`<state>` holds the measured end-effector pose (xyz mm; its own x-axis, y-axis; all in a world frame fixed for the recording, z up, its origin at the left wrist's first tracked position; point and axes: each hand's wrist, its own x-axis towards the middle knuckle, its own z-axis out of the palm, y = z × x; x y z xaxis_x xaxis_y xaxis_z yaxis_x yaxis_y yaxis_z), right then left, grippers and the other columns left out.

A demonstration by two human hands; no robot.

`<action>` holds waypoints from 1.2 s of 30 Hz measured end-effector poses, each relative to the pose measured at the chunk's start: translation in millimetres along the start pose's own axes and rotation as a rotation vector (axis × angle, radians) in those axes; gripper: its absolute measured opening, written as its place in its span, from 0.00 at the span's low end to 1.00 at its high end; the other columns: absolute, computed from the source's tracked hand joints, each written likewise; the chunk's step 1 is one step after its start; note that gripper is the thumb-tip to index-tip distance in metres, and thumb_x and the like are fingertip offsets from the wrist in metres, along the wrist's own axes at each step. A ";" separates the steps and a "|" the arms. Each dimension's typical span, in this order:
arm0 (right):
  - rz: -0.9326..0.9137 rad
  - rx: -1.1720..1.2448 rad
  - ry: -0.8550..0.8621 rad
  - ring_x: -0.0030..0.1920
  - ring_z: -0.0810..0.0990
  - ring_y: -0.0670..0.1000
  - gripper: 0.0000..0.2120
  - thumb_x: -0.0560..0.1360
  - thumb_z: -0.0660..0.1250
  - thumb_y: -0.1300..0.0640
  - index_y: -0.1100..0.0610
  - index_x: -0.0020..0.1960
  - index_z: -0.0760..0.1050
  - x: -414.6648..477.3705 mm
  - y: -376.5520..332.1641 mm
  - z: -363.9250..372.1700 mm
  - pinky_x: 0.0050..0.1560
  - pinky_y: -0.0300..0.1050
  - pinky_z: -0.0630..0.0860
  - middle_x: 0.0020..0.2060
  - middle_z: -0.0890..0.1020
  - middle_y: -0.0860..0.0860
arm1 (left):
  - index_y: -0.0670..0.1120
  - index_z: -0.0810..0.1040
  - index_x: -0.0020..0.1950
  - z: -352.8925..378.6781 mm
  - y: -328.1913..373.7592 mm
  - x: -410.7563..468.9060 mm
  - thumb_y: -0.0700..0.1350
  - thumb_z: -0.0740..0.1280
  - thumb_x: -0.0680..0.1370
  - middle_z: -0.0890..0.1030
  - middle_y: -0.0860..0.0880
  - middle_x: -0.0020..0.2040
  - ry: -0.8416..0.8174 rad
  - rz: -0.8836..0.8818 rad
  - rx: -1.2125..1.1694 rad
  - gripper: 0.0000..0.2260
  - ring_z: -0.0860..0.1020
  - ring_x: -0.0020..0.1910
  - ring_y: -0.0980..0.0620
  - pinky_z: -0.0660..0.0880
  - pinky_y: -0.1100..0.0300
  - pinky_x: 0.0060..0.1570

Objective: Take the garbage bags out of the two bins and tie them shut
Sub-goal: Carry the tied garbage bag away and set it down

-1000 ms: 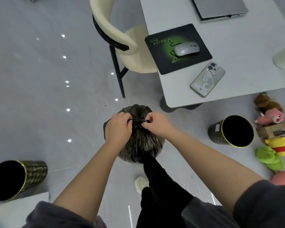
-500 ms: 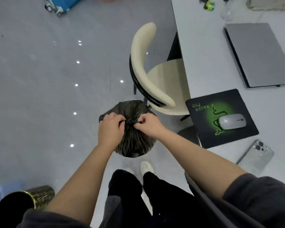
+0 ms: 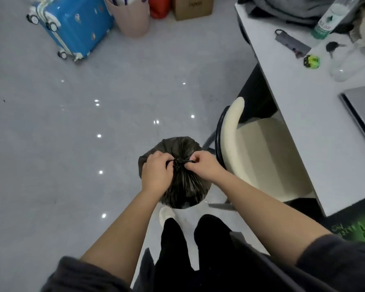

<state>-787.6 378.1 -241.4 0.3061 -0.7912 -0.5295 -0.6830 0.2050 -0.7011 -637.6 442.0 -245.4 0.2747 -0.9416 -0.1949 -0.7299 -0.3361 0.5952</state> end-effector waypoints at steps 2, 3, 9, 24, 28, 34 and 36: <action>0.007 -0.001 0.015 0.32 0.71 0.44 0.10 0.70 0.70 0.56 0.54 0.34 0.70 32.4 -24.2 -4.2 0.34 0.39 0.66 0.30 0.73 0.46 | 0.48 0.81 0.52 -16.4 -4.9 40.7 0.42 0.64 0.77 0.78 0.49 0.51 -0.017 0.007 0.010 0.08 0.73 0.54 0.49 0.72 0.52 0.54; 0.004 0.000 0.024 0.32 0.72 0.44 0.10 0.70 0.70 0.55 0.54 0.35 0.70 48.7 -36.0 -7.5 0.34 0.39 0.66 0.31 0.74 0.46 | 0.48 0.81 0.52 -24.4 -6.0 61.0 0.43 0.64 0.78 0.78 0.49 0.51 -0.017 0.013 0.012 0.08 0.73 0.54 0.49 0.72 0.52 0.54; -0.016 0.079 0.086 0.35 0.73 0.47 0.09 0.71 0.70 0.55 0.56 0.36 0.71 167.1 -94.4 -34.9 0.36 0.40 0.69 0.31 0.74 0.47 | 0.47 0.81 0.52 -61.3 -6.3 198.0 0.42 0.64 0.77 0.78 0.49 0.50 -0.011 0.074 -0.007 0.08 0.73 0.54 0.50 0.71 0.55 0.56; -0.097 -0.004 0.024 0.30 0.69 0.43 0.16 0.68 0.76 0.51 0.52 0.32 0.69 463.8 -246.9 -183.6 0.34 0.37 0.65 0.29 0.71 0.44 | 0.42 0.81 0.49 -136.3 28.7 563.9 0.38 0.65 0.76 0.75 0.49 0.46 -0.154 0.199 -0.056 0.06 0.74 0.49 0.49 0.70 0.60 0.52; -0.069 0.063 0.038 0.34 0.72 0.45 0.14 0.67 0.76 0.51 0.54 0.35 0.73 548.2 -271.1 -228.0 0.39 0.40 0.69 0.31 0.73 0.46 | 0.45 0.78 0.44 -147.9 44.5 681.8 0.36 0.66 0.75 0.73 0.54 0.42 -0.339 0.275 -0.075 0.04 0.71 0.41 0.57 0.64 0.72 0.42; 0.036 0.127 0.111 0.32 0.71 0.44 0.13 0.68 0.76 0.52 0.52 0.33 0.72 651.0 -305.9 -292.9 0.37 0.37 0.69 0.30 0.74 0.46 | 0.48 0.75 0.37 -160.9 89.8 838.0 0.47 0.62 0.79 0.74 0.53 0.40 -0.586 0.315 -0.049 0.11 0.73 0.43 0.55 0.66 0.64 0.44; 0.053 0.154 0.144 0.33 0.72 0.44 0.13 0.69 0.76 0.51 0.52 0.33 0.73 679.7 -314.9 -317.6 0.38 0.38 0.69 0.31 0.74 0.46 | 0.46 0.77 0.38 -161.8 110.3 880.4 0.52 0.64 0.78 0.74 0.53 0.39 -0.598 0.344 -0.005 0.13 0.73 0.42 0.57 0.65 0.67 0.41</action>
<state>-575.2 -407.2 -228.9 0.1669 -0.8491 -0.5012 -0.5829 0.3250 -0.7447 -375.0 -420.6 -225.2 -0.3659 -0.8451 -0.3898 -0.7106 -0.0168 0.7034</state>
